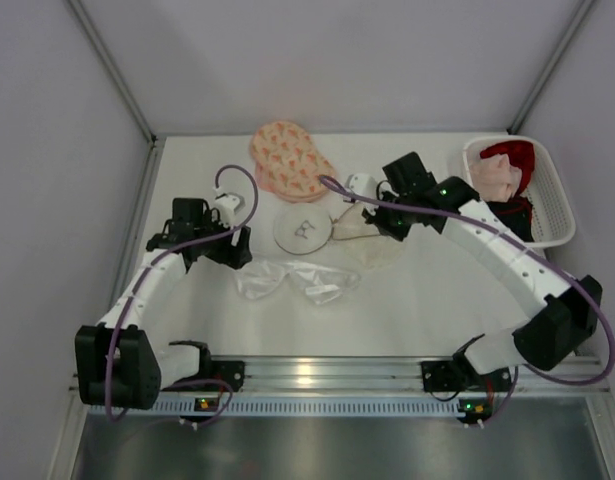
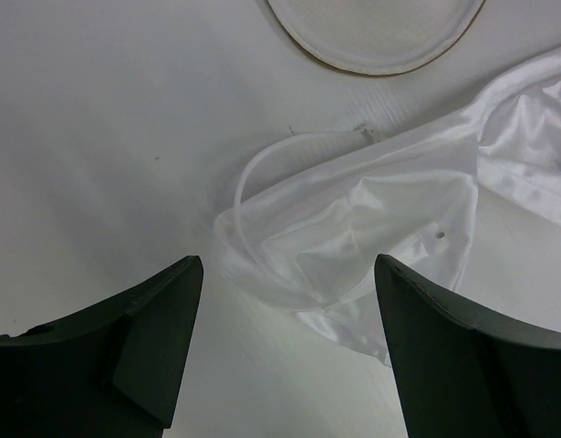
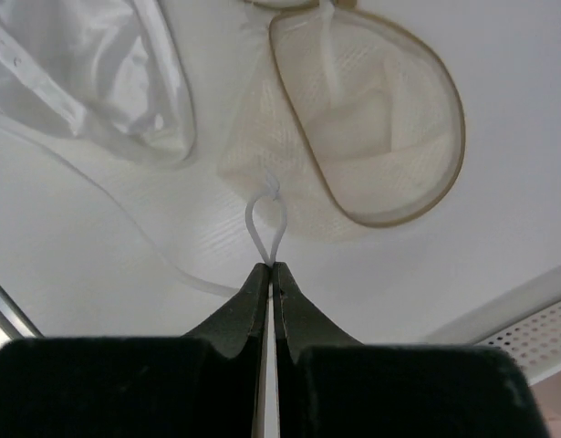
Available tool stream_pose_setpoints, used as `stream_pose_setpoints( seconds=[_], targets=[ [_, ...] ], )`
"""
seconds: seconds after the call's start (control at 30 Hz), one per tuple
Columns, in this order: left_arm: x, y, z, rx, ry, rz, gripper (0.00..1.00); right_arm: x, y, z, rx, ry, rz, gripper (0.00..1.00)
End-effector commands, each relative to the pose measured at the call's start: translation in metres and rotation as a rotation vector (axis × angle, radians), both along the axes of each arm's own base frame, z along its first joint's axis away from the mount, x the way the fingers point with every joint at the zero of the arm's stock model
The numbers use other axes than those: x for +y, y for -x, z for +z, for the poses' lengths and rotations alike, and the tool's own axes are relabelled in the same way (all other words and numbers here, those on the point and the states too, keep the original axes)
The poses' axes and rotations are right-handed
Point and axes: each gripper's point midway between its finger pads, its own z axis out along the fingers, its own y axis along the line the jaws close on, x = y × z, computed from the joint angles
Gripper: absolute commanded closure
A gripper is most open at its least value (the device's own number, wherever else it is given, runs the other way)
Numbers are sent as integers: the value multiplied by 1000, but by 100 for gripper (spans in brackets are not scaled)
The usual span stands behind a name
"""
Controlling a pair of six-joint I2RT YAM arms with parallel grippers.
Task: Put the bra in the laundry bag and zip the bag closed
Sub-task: Adjust the bra at the center of the board.
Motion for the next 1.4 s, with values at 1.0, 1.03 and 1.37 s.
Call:
stream_pose_setpoints(
  seconds=[1.0,1.03,1.37],
  targets=[
    [88,-27,41,1,352,587,16,323,45,-50,154,-286,454,90],
    [88,-27,42,2,355,582,16,326,48,-53,165,-292,443,82],
    [64,-17,26,35,335,313,17,229,40,-17,254,-231,338,47]
  ],
)
